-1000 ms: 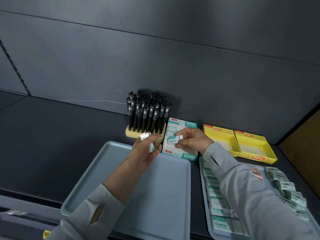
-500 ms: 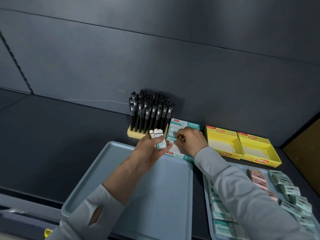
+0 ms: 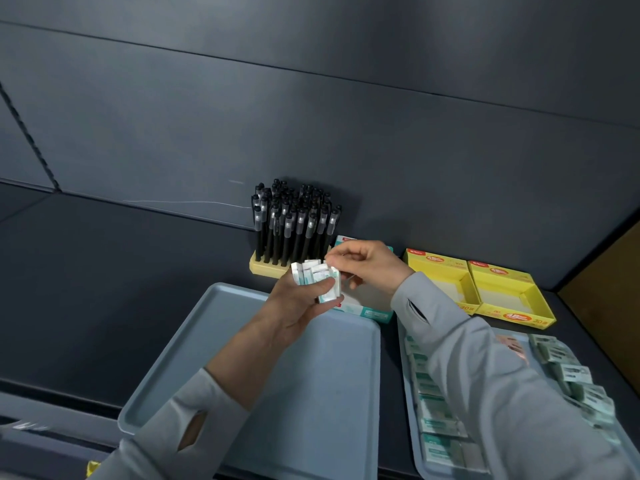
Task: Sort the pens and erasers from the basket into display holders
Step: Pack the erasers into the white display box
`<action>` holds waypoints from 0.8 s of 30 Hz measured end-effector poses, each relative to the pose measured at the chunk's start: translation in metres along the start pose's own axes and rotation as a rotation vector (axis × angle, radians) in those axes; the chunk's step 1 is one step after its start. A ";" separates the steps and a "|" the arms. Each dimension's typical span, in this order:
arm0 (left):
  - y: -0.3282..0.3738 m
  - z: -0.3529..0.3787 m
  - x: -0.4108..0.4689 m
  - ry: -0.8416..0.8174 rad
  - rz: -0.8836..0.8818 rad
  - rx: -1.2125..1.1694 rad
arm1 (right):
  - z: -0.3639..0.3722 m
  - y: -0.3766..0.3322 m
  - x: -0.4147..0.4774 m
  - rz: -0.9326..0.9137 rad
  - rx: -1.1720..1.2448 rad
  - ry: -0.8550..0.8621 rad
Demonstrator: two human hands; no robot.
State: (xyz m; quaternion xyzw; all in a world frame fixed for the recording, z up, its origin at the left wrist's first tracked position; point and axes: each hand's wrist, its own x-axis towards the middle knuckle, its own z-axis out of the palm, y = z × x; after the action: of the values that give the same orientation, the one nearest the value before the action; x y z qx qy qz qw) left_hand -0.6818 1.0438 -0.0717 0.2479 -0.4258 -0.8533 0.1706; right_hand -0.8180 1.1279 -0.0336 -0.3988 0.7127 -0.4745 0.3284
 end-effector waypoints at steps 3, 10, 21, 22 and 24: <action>0.003 -0.001 -0.004 0.009 -0.023 -0.075 | -0.007 0.000 0.000 0.026 0.021 -0.018; 0.007 -0.007 -0.006 0.167 -0.031 -0.205 | -0.029 0.026 -0.002 0.189 -0.043 0.151; 0.007 -0.006 -0.006 0.214 -0.106 -0.211 | -0.005 0.035 -0.011 -0.033 -0.829 0.174; 0.007 -0.007 -0.006 0.203 -0.097 -0.201 | -0.003 0.035 -0.010 -0.068 -0.869 0.189; 0.007 -0.009 -0.006 0.187 -0.083 -0.188 | -0.001 0.035 -0.010 -0.109 -0.911 0.187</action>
State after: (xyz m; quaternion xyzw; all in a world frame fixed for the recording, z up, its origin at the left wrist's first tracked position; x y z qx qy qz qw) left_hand -0.6716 1.0369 -0.0692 0.3268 -0.3154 -0.8689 0.1966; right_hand -0.8232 1.1454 -0.0647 -0.4948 0.8529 -0.1639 0.0288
